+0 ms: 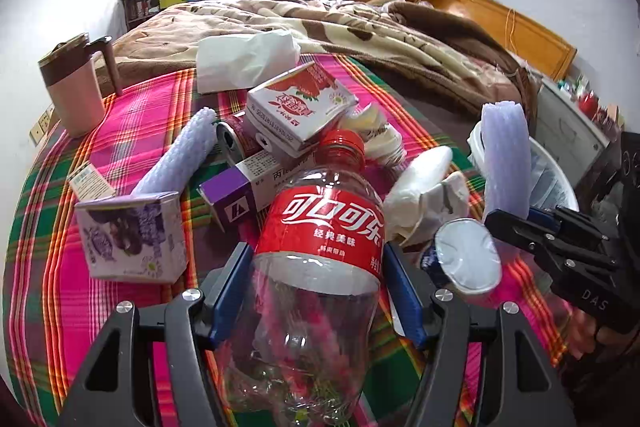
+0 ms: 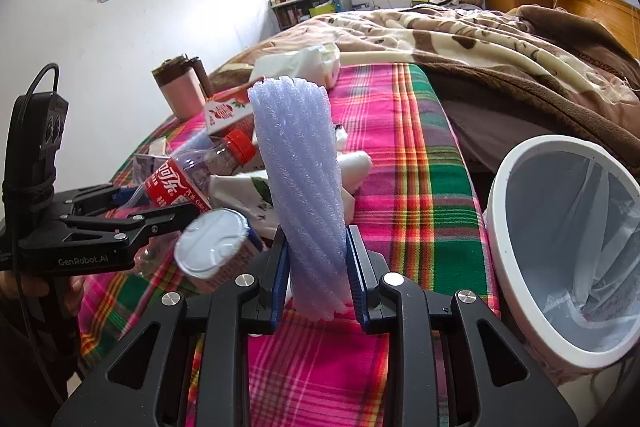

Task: Collect trash
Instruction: 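Grasp the clear Coca-Cola bottle with the left gripper while the right holds the foam roll, then carry both items over the white wastebasket and open both grippers to drop them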

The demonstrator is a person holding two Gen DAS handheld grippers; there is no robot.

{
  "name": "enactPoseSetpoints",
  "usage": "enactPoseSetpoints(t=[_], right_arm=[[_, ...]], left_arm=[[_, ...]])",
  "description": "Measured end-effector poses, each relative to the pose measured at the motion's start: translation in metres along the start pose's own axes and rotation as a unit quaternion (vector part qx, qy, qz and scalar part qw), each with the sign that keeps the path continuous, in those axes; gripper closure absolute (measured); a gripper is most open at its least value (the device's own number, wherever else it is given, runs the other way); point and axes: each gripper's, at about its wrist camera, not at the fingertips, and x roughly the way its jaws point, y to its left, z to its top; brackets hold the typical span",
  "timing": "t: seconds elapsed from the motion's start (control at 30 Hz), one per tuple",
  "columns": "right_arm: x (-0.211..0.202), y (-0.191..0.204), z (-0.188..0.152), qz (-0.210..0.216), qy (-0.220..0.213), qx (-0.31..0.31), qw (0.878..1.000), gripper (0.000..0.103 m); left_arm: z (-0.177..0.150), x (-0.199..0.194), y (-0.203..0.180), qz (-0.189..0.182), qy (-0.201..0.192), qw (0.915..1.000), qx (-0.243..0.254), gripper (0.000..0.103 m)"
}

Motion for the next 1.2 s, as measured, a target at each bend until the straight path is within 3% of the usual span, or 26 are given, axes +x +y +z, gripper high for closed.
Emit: enactPoseSetpoints(t=[0.37,0.67,1.07,1.2], right_arm=[[-0.023,0.002,0.006,0.001,-0.033,0.009,0.999,0.075],[-0.052,-0.019,0.009,-0.029,-0.071,0.033,0.997,0.075],[-0.082,-0.067,0.007,-0.100,-0.103,0.079,0.986,0.075],[-0.088,-0.091,0.003,-0.129,-0.103,0.102,0.981,0.075]], left_arm=[[0.003,-0.041,-0.013,-0.004,-0.052,0.9986,-0.008,0.035],[0.011,-0.061,-0.054,-0.016,-0.097,0.9951,0.009,0.035],[0.028,-0.039,-0.128,-0.052,-0.110,0.9915,0.046,0.035],[0.034,-0.025,-0.150,-0.090,-0.102,0.9898,0.043,0.035]])
